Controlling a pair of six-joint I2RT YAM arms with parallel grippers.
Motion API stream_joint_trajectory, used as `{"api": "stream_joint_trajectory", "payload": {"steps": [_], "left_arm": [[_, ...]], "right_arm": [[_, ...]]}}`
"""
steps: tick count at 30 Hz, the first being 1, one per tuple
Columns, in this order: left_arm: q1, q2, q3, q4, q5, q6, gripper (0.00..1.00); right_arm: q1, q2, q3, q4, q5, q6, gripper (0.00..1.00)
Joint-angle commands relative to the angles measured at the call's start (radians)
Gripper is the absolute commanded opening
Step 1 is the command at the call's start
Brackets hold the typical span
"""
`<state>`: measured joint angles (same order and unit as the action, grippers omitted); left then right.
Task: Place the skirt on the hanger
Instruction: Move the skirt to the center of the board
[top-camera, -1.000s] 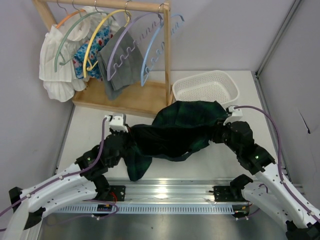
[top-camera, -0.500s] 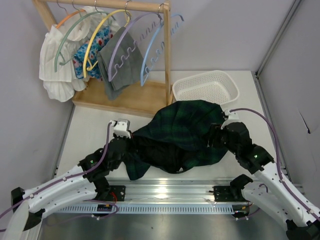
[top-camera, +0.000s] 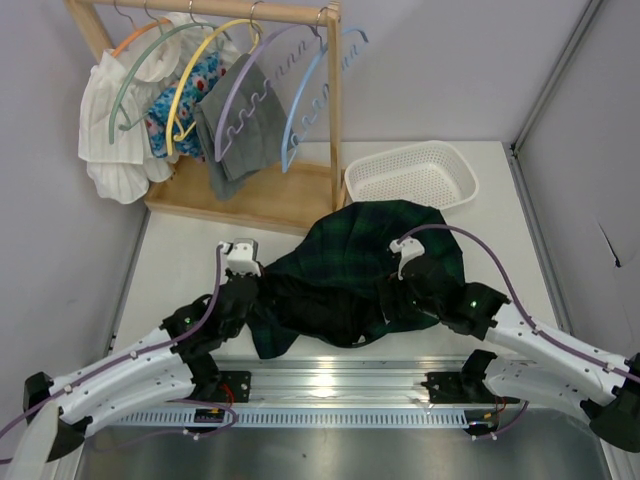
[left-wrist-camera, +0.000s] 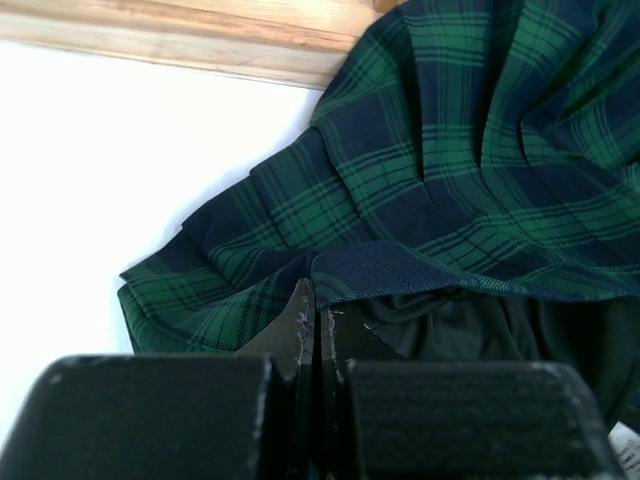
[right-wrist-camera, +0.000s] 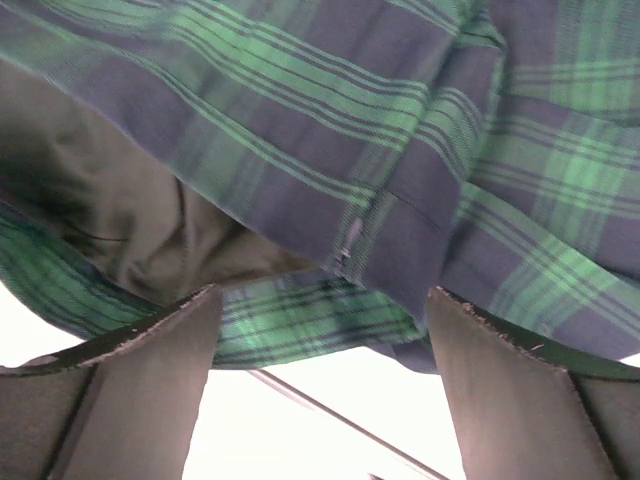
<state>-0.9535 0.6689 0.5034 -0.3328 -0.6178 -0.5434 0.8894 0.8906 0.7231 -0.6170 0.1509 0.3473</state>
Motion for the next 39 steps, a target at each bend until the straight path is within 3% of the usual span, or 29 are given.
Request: {"api": "stream_joint_trajectory", "payload": {"steps": [1,7,15,19,22,25,26,30,32,39], "left_arm": [[0.035,-0.031,0.040,-0.023,-0.002,-0.053,0.00],[0.111,-0.022,0.072,-0.106,0.069,-0.081,0.00],[0.128,-0.064,0.060,-0.106,0.108,-0.070,0.00],[0.131,-0.077,0.063,-0.120,0.118,-0.066,0.00],[0.133,-0.084,0.069,-0.140,0.109,-0.076,0.00],[0.133,-0.104,0.058,-0.158,0.105,-0.081,0.00],[0.134,-0.107,0.057,-0.161,0.104,-0.079,0.00],[0.134,-0.114,0.053,-0.144,0.118,-0.046,0.00],[0.134,-0.106,0.057,-0.129,0.136,-0.030,0.00],[0.134,-0.071,0.095,-0.092,0.194,0.020,0.00]], "right_arm": [[0.020,-0.031,0.052,-0.018,0.149,0.015,0.93],[0.034,-0.016,0.033,0.023,0.156,-0.016,0.94],[0.060,0.174,0.081,0.088,0.297,-0.119,0.93],[0.060,0.251,0.088,0.141,0.292,-0.180,0.89],[0.059,0.269,0.072,0.197,0.340,-0.194,0.77],[0.007,0.272,0.097,0.233,0.417,-0.170,0.11],[-0.013,0.249,0.108,0.238,0.418,-0.159,0.00],[-0.167,0.147,0.144,0.253,0.181,-0.090,0.00],[-0.272,0.113,0.145,0.264,-0.015,-0.061,0.00],[-0.417,0.030,0.131,0.238,-0.378,0.005,0.00]]}}
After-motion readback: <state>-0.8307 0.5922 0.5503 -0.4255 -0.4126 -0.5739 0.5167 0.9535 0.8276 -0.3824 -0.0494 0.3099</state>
